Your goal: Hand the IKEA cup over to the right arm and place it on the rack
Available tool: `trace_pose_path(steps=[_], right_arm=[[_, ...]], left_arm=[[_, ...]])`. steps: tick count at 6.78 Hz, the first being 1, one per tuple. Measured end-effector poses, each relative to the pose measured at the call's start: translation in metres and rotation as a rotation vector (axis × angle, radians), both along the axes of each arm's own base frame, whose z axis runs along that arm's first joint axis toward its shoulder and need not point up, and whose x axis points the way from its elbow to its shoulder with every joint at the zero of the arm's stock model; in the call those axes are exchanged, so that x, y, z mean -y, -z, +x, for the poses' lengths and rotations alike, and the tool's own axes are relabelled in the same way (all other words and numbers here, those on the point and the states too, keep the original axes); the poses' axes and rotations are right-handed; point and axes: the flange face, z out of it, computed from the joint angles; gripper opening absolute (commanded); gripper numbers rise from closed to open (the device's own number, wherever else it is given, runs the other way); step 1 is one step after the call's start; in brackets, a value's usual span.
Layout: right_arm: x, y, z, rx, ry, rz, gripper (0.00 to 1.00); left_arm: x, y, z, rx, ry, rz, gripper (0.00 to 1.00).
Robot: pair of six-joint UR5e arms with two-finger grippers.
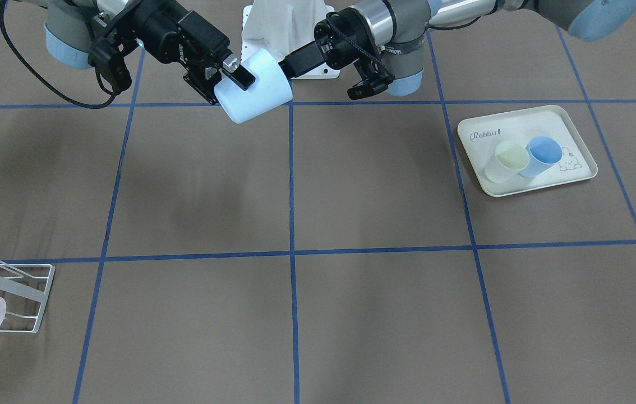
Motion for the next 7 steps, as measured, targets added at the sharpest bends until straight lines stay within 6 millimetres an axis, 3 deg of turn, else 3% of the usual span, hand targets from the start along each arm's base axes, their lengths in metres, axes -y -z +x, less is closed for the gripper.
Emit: trace_pose_path(steps=[1, 2, 5, 7], right_arm=[[0.000, 0.001, 0.000, 0.010, 0.004, -0.009, 0.00], [-0.001, 0.001, 0.001, 0.021, 0.009, -0.021, 0.00], [0.019, -0.005, 0.018, -0.006, -0.053, -0.011, 0.00], [0.055, -0.033, 0.038, -0.151, -0.197, 0.030, 0.00]], left_arm=[[0.000, 0.003, 0.006, -0.003, 0.005, -0.008, 0.78], [0.000, 0.007, 0.011, 0.000, 0.016, -0.008, 1.00], [-0.002, 0.008, 0.010, 0.064, 0.080, 0.066, 1.00], [0.001, -0.001, 0.007, 0.091, 0.092, 0.077, 1.00]])
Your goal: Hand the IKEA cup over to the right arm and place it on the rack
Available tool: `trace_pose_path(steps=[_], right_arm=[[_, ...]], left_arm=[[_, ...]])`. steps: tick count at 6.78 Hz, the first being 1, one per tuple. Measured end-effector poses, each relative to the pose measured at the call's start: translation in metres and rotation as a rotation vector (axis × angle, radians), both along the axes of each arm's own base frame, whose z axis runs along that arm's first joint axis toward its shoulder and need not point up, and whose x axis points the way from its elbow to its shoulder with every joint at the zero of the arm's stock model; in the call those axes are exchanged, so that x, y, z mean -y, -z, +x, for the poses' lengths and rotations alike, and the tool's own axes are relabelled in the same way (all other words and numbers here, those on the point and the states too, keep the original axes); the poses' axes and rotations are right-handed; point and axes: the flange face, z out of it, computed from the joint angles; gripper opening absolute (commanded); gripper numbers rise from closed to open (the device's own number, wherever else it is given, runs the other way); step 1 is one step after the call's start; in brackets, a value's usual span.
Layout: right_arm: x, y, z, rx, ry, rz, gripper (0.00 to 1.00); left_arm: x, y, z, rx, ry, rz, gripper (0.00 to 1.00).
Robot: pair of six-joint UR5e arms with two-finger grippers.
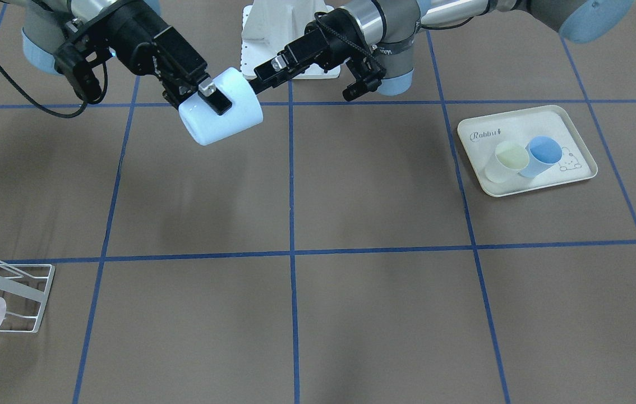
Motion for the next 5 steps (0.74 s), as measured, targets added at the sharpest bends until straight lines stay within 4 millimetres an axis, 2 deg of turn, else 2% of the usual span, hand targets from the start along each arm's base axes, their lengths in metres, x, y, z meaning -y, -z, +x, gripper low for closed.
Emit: trace_pose_path(steps=[3, 4, 5], right_arm=[[0.059, -0.071, 0.047, -0.406, -0.248, 0.035, 0.00], [0.072, -0.088, 0.062, -0.566, -0.333, 0.011, 0.00], [0.077, -0.114, 0.076, -0.738, -0.403, -0.009, 0.00]], left_arm=[[0.008, -0.041, -0.004, 0.272, 0.133, 0.158, 1.00], [0.017, -0.058, -0.016, 0.405, 0.161, 0.190, 1.00], [0.033, -0.070, -0.044, 0.567, 0.144, 0.211, 1.00]])
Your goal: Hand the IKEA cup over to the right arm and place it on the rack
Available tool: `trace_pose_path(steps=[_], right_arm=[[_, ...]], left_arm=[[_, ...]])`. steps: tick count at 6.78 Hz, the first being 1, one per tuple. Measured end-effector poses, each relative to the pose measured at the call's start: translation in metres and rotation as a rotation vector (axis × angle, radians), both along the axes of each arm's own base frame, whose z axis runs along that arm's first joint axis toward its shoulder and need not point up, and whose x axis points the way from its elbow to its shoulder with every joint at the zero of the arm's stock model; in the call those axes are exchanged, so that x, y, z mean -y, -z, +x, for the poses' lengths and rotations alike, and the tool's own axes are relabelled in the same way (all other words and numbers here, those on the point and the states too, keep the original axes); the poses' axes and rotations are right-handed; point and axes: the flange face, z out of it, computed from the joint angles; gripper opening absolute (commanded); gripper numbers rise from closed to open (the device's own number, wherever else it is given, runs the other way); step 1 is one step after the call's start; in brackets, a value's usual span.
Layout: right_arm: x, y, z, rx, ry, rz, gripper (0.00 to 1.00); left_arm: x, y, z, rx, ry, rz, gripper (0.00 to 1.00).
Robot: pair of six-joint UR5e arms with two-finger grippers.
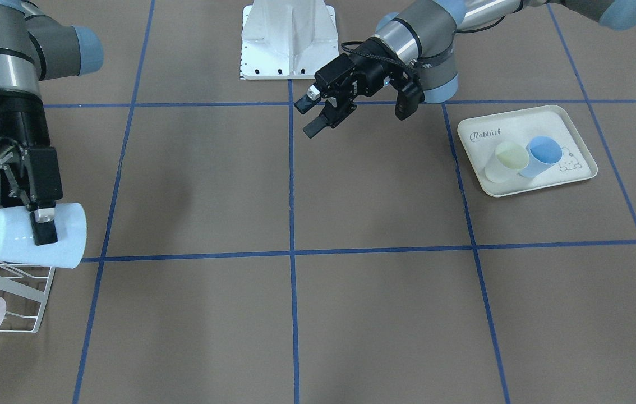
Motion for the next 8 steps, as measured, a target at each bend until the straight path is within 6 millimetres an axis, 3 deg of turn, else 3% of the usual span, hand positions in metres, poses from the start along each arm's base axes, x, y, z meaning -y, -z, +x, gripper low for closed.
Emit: trace_pose_path(steps=[2, 4, 5, 6, 8], right_arm=[[-0.006, -0.072, 0.040, -0.316, -0.087, -0.055, 0.00], [-0.033, -0.152, 0.094, -0.534, -0.121, -0.106, 0.00], [-0.048, -0.186, 0.118, -0.621, -0.121, -0.117, 0.00], [-0.056, -0.211, 0.131, -0.676, -0.116, -0.138, 0.00], [-0.055, -0.254, 0.133, -0.734, -0.099, -0.194, 0.00]], left_arm=[[0.026, -0.015, -0.076, 0.336, -0.053, -0.029, 1.00], [0.040, -0.032, -0.106, 0.536, -0.074, -0.047, 1.00], [0.050, -0.050, -0.127, 0.629, -0.096, -0.047, 1.00], [0.057, -0.071, -0.152, 0.704, -0.122, -0.037, 1.00], [0.060, -0.094, -0.173, 0.766, -0.144, -0.023, 1.00]])
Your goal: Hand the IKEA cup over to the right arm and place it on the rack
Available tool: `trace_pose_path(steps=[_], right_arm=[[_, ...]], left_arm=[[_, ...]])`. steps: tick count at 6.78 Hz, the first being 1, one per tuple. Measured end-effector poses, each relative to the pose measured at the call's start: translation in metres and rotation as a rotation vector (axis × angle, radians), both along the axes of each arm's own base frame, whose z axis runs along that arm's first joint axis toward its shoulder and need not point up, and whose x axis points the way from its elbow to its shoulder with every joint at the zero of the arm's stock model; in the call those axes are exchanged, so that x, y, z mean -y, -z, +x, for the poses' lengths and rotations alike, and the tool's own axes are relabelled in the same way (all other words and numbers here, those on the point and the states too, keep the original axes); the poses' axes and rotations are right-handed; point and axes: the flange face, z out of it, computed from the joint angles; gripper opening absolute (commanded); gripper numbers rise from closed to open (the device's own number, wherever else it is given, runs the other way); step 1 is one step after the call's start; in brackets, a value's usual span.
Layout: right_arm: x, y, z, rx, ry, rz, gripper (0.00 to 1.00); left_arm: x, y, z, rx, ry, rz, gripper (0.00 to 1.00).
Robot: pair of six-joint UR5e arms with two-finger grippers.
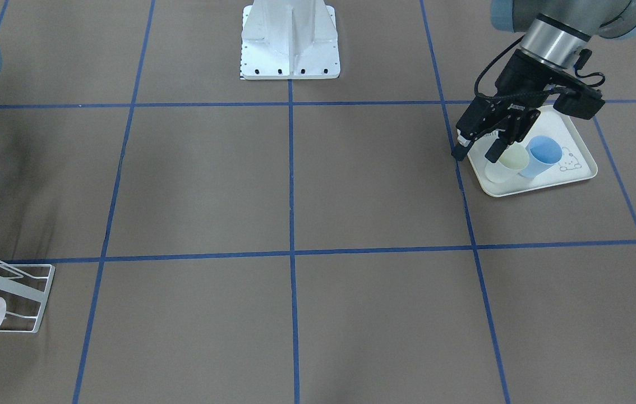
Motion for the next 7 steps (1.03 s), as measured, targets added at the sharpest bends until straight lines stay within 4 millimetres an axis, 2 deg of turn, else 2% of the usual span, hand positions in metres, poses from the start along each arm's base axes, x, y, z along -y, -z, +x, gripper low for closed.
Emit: trace_pose_path(steps=[2, 7], right_arm=[[0.003, -0.014, -0.006, -0.009, 0.010, -0.022, 0.00], [-0.002, -0.020, -0.034, -0.007, 0.073, -0.034, 0.00]], left_arm=[[0.001, -0.003, -0.004, 0.008, -0.001, 0.001, 1.00], [0.003, -0.008, -0.016, 0.001, -0.011, -0.012, 1.00]])
